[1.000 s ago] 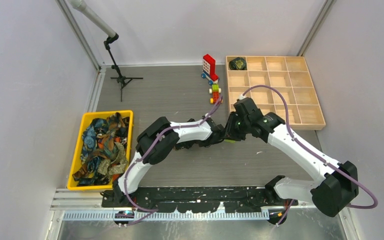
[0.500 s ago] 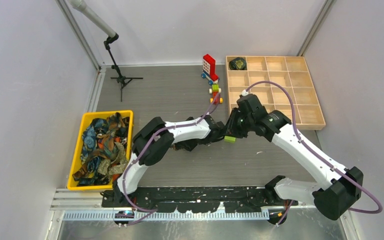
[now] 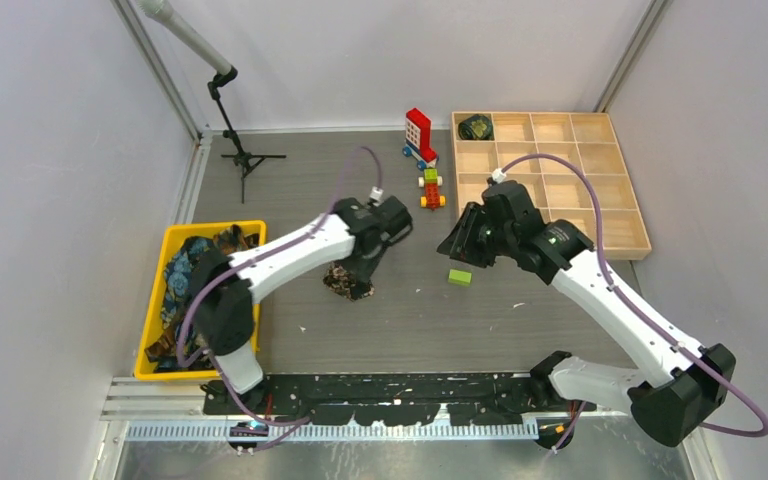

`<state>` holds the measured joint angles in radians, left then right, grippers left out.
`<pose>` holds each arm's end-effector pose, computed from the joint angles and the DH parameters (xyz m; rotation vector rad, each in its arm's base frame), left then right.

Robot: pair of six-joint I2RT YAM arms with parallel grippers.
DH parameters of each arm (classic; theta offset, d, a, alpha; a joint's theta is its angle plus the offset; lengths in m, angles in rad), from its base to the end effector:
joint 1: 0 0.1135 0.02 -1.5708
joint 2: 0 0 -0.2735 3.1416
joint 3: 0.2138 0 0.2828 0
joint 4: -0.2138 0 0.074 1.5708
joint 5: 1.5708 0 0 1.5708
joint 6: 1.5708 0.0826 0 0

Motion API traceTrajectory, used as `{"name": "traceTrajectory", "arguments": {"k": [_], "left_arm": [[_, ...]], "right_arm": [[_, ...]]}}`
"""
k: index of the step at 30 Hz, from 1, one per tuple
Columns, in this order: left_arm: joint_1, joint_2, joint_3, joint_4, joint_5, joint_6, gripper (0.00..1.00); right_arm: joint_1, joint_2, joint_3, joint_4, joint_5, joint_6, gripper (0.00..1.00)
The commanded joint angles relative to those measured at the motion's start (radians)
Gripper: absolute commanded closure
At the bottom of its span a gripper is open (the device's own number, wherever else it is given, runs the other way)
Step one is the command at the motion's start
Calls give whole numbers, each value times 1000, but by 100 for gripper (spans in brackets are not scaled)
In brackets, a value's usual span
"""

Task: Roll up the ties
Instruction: Roll the tie at the center of the board.

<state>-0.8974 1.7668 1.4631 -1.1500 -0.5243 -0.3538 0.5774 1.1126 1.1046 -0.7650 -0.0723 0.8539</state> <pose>0.2643 -0.2649 0.2119 0.6838 2.6114 0.4944 0.2379 0.1621 0.3074 0.3044 2.4619 0.7536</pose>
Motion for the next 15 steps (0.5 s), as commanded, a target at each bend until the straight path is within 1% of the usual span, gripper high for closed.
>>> {"name": "traceTrajectory", "arguments": {"k": [1, 5, 7, 8, 10, 12, 15], "left_arm": [[151, -139, -81, 142, 192, 48, 31], [278, -161, -138, 222, 343, 65, 32], [319, -152, -150, 242, 369, 69, 32], [333, -141, -157, 257, 376, 76, 32], [364, -123, -168, 281, 423, 91, 33], [378, -109, -181, 305, 469, 92, 33], [380, -98, -195, 316, 476, 90, 33]], "right_arm": [[-4, 33, -43, 105, -14, 36, 56], [-2, 76, -106, 229, -84, 69, 43], [3, 108, -141, 315, -128, 101, 38], [8, 129, -155, 375, -157, 111, 33], [22, 173, -164, 435, -180, 117, 21], [34, 227, -166, 486, -186, 120, 19], [39, 309, -179, 581, -208, 136, 18]]}}
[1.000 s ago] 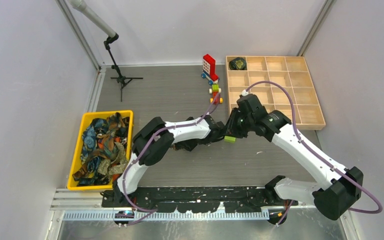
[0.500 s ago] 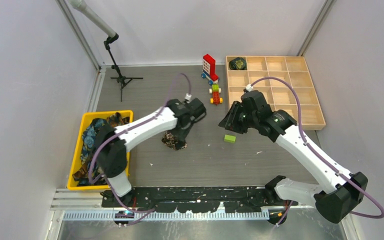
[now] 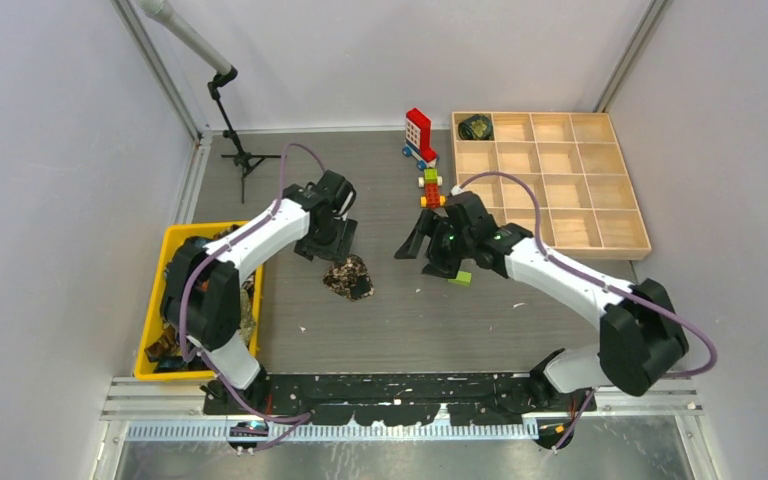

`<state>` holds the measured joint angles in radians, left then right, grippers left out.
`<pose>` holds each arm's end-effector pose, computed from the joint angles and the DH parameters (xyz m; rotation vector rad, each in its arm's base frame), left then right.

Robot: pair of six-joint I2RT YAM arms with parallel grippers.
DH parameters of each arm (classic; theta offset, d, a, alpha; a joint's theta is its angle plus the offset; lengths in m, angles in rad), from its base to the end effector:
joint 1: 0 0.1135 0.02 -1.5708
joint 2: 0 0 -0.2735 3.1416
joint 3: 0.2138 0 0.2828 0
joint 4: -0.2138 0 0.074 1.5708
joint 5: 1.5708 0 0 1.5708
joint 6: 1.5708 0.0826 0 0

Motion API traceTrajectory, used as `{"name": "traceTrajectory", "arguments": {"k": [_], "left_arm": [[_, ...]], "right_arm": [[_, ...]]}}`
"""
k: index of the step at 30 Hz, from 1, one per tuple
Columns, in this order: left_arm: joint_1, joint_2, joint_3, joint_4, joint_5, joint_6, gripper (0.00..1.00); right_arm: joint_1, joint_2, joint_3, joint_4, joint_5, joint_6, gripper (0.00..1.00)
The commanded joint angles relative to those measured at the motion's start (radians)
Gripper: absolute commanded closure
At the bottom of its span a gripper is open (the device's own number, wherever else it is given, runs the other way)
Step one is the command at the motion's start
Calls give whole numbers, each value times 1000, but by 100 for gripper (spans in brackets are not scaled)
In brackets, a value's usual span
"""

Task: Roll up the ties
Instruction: Roll the tie at the center of the board.

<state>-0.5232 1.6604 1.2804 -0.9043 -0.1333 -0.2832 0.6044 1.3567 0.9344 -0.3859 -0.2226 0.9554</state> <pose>0.3238 -0.1741 0.1896 0.3114 2.8093 0.0136 0.2738 0.2112 0.2105 0.3382 2.5723 0.9367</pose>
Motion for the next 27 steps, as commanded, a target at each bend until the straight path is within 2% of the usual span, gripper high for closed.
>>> {"name": "traceTrajectory", "arguments": {"k": [1, 12, 24, 27], "left_arm": [[6, 10, -17, 71, 84, 19, 33], [5, 8, -101, 111, 92, -28, 34], [5, 10, -120, 121, 78, -50, 38], [5, 13, -122, 121, 76, -53, 39]], "right_arm": [[14, 94, -9, 232, -66, 40, 18], [89, 408, 99, 378, -119, 44, 16], [128, 551, 118, 486, -157, 54, 15], [137, 573, 112, 518, -162, 69, 17]]}}
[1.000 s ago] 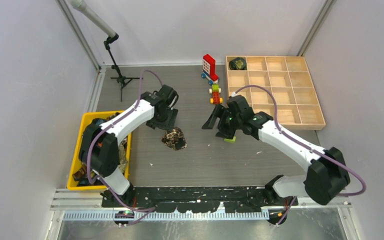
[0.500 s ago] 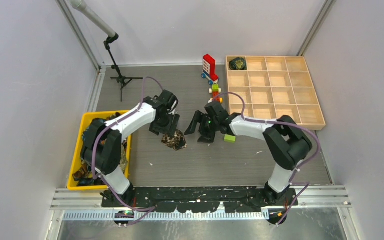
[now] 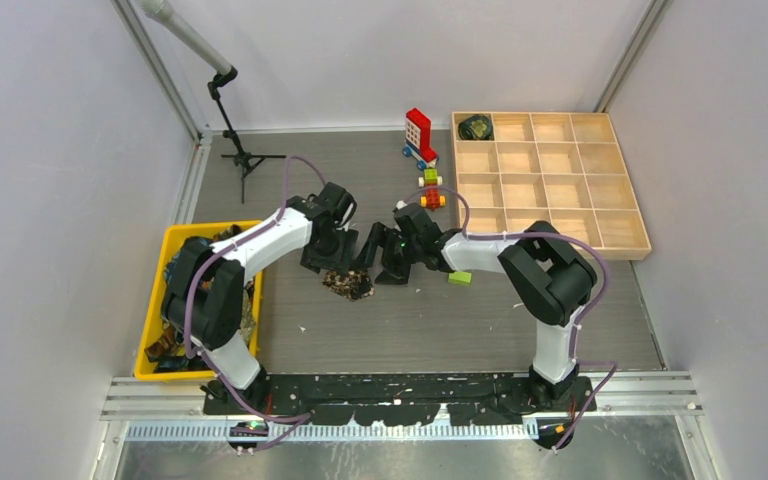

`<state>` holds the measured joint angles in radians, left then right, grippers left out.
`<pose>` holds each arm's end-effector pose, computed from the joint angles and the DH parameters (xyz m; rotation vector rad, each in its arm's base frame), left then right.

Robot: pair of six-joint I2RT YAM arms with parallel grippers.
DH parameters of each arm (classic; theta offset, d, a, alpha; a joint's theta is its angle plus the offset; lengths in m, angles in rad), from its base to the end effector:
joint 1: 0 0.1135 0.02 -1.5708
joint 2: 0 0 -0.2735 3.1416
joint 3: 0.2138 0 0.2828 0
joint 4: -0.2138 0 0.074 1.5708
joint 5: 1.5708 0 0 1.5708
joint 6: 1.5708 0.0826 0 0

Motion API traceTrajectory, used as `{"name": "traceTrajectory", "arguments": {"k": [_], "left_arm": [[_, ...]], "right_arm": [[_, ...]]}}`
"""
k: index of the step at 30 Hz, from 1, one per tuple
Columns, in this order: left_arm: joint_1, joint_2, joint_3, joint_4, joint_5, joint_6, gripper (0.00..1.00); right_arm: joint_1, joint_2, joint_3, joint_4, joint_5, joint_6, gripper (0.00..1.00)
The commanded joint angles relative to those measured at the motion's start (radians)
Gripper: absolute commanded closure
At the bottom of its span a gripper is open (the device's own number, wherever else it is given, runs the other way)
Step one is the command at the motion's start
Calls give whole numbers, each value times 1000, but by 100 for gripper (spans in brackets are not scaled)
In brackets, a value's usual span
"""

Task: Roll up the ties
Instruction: Roll the tie at the center of the board, then pick up the tie at the center of the board.

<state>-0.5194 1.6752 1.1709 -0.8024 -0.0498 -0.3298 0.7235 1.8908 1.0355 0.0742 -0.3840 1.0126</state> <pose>0.3148 -0.1753 0.1534 0.2631 2.8671 -0.0922 0.3090 0.3142 0.0979 0.1702 2.6668 1.1816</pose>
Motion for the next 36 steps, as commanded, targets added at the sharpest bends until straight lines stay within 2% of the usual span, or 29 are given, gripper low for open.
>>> {"name": "traceTrajectory", "arguments": {"k": [1, 20, 34, 36], "left_arm": [[1, 0, -15, 21, -6, -7, 39], [2, 30, -25, 25, -7, -21, 43], [8, 25, -25, 23, 13, -40, 43], [8, 13, -19, 13, 11, -42, 42]], "right_arm": [[20, 47, 11, 69, -4, 16, 19], [52, 150, 2, 299, -38, 104, 56], [56, 158, -15, 366, -34, 141, 97], [56, 157, -16, 368, -35, 143, 100]]}}
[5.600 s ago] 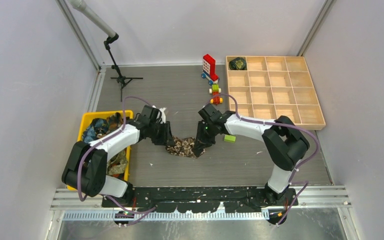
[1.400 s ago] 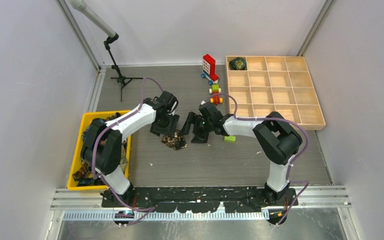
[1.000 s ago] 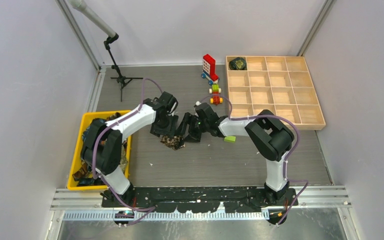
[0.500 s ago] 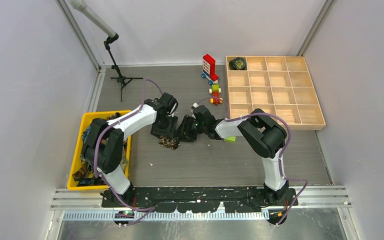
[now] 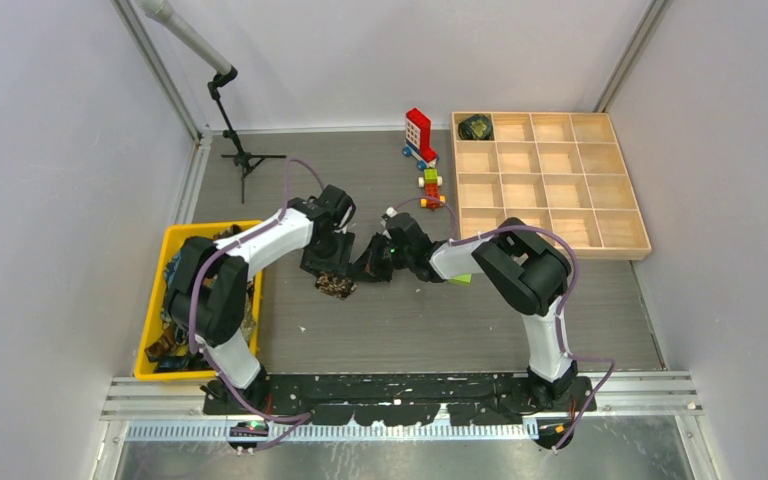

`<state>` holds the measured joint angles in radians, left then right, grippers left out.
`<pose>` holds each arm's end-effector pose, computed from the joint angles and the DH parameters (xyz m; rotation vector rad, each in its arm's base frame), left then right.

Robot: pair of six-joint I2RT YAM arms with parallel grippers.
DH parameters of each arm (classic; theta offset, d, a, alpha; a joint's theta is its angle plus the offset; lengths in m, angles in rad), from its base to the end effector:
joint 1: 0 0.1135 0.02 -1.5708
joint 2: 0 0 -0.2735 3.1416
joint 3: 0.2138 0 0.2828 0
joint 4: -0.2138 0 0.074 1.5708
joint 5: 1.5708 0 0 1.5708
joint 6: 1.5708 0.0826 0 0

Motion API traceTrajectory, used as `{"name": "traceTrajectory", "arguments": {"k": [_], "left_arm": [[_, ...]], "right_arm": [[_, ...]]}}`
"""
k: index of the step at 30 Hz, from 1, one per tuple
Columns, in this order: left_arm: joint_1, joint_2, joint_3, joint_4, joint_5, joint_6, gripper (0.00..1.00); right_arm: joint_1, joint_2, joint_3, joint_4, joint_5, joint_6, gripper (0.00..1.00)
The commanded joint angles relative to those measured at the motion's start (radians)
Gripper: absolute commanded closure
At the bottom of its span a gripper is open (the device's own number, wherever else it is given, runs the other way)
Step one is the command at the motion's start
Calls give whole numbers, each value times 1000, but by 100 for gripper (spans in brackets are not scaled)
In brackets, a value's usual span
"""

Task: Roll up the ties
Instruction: Pick up the tie at the center of the board.

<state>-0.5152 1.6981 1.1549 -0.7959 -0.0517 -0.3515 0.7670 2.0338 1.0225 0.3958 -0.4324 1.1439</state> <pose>0.3139 -0.1728 0.1410 0.2291 2.8998 -0.0739 0.3081 0.3451 0.0698 0.1936 2.5679 1.4059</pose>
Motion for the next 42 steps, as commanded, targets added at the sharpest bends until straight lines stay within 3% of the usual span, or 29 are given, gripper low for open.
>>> {"name": "traceTrajectory", "arguments": {"k": [1, 8, 20, 30, 37, 39, 40, 42], "left_arm": [[4, -19, 3, -2, 12, -21, 41], [7, -98, 50, -68, 0, -27, 35], [9, -358, 51, -209, -75, -11, 24], [9, -609, 13, -289, -98, 14, 25], [9, -703, -23, -310, -172, -13, 23], [9, -724, -34, -318, -243, -58, 18], [9, -735, -41, -323, -264, -68, 5], [9, -739, -40, -336, -293, -80, 0]], "right_arm": [[13, 12, -2, 46, 16, 13, 100], [13, -20, -5, 29, 27, 9, 100], [9, -108, 32, -139, 53, -34, 100], [-48, -223, 85, -309, 59, -79, 100], [-111, -277, 123, -386, 39, -109, 100], [-139, -300, 140, -430, 35, -116, 100], [-155, -313, 153, -451, 35, -124, 100], [-194, -337, 183, -497, 34, -139, 100]]}}
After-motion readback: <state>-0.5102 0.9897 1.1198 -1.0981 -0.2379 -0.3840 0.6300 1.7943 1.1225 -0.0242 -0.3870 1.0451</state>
